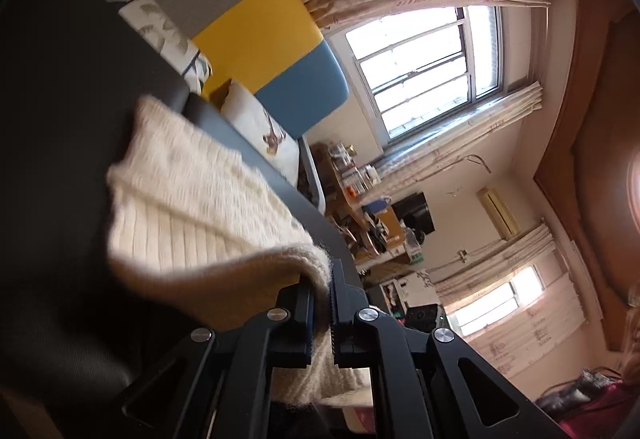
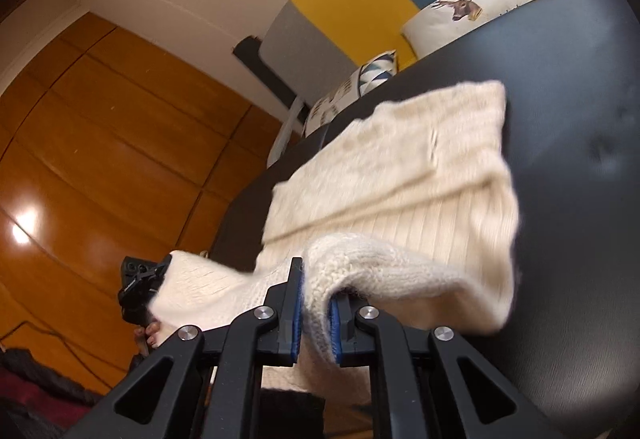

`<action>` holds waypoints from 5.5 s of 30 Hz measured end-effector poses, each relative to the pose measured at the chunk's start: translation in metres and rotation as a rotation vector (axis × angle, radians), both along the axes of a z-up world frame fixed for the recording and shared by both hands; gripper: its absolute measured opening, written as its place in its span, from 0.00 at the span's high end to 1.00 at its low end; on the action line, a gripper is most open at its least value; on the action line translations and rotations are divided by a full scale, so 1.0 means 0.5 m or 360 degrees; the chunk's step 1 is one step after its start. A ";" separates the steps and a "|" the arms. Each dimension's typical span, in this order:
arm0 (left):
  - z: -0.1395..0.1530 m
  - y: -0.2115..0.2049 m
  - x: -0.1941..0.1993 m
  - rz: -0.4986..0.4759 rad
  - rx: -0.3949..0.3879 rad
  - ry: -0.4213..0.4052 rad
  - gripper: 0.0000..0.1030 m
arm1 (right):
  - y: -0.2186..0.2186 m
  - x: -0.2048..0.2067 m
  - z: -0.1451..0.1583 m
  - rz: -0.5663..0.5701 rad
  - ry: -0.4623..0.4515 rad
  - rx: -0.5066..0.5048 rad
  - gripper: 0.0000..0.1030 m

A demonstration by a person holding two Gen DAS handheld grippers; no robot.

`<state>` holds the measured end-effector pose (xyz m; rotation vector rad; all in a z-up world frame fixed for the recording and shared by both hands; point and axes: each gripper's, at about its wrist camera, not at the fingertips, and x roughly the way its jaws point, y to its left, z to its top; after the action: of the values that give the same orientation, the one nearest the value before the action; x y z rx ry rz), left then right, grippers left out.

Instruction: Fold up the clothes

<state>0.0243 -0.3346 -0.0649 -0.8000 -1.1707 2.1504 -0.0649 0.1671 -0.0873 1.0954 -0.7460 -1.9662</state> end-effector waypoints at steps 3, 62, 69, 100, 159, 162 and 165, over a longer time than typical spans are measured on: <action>0.002 -0.008 -0.069 0.0013 -0.0002 0.0004 0.94 | 0.001 -0.070 -0.004 -0.0037 -0.0017 -0.0013 0.91; -0.064 -0.016 -0.338 0.0238 -0.0905 -0.0419 0.60 | -0.149 -0.267 -0.105 0.0170 -0.0135 0.0815 0.72; -0.119 -0.043 -0.420 -0.0076 -0.0774 -0.0517 0.43 | -0.142 -0.269 -0.119 0.0111 -0.0210 0.0757 0.74; -0.075 -0.035 -0.365 0.0155 -0.0869 -0.0491 0.91 | -0.077 -0.266 -0.092 0.0036 -0.0179 0.0719 0.84; -0.149 0.699 -0.476 -0.0997 -0.1613 -0.0246 0.76 | 0.012 -0.129 -0.163 0.0905 -0.0262 0.0313 0.74; -0.157 0.696 -0.483 -0.1004 -0.1598 -0.0273 0.75 | -0.011 -0.117 -0.193 0.1035 -0.0351 0.0533 0.76; -0.161 0.683 -0.494 -0.0987 -0.1528 -0.0316 0.75 | -0.001 -0.120 -0.175 0.0985 -0.0314 0.0552 0.78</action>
<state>-0.2226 0.0069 -0.1454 -1.5436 0.1590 2.0216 -0.1250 0.1664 -0.1746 1.5242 -0.1179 -1.4901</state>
